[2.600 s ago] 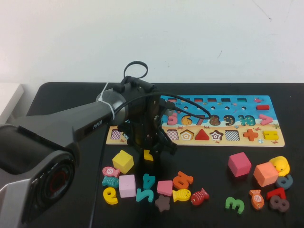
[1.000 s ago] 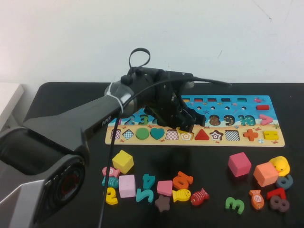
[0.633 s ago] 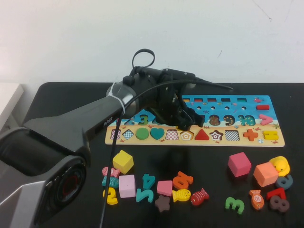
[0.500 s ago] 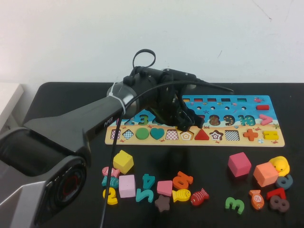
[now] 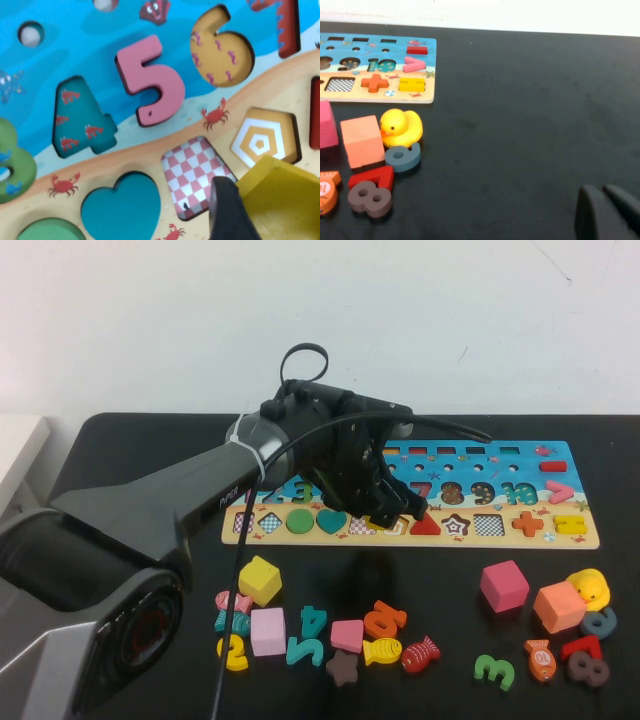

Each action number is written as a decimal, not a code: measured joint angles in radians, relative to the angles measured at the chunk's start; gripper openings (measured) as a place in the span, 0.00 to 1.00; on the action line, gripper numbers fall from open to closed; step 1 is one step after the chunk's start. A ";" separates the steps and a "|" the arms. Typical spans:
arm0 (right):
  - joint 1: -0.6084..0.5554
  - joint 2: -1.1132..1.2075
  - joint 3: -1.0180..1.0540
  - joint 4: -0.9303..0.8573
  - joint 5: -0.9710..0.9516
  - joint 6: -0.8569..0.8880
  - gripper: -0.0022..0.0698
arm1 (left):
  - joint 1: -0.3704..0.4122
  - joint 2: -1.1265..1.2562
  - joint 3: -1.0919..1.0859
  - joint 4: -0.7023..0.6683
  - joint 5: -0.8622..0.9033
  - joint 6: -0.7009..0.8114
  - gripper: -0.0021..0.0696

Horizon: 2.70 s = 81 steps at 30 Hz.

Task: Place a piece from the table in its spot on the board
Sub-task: Place the "five-pointed star" into the hole of the five-pointed star

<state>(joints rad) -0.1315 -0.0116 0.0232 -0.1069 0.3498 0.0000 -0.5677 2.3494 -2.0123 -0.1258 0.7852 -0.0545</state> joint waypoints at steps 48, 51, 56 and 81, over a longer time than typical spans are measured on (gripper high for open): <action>0.000 0.000 0.000 0.000 0.000 0.000 0.06 | -0.024 0.074 -0.005 -0.009 -0.148 0.027 0.46; 0.000 0.000 0.000 0.000 0.000 0.000 0.06 | -0.024 0.074 -0.012 -0.007 -0.136 -0.008 0.46; 0.000 0.000 0.000 0.000 0.000 0.000 0.06 | -0.024 0.074 -0.014 -0.007 -0.122 -0.017 0.46; 0.000 0.000 0.000 0.000 0.000 0.000 0.06 | -0.024 0.097 -0.271 0.057 0.116 -0.030 0.62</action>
<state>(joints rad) -0.1315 -0.0116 0.0232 -0.1069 0.3498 0.0000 -0.5916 2.4467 -2.2835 -0.0692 0.9012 -0.0844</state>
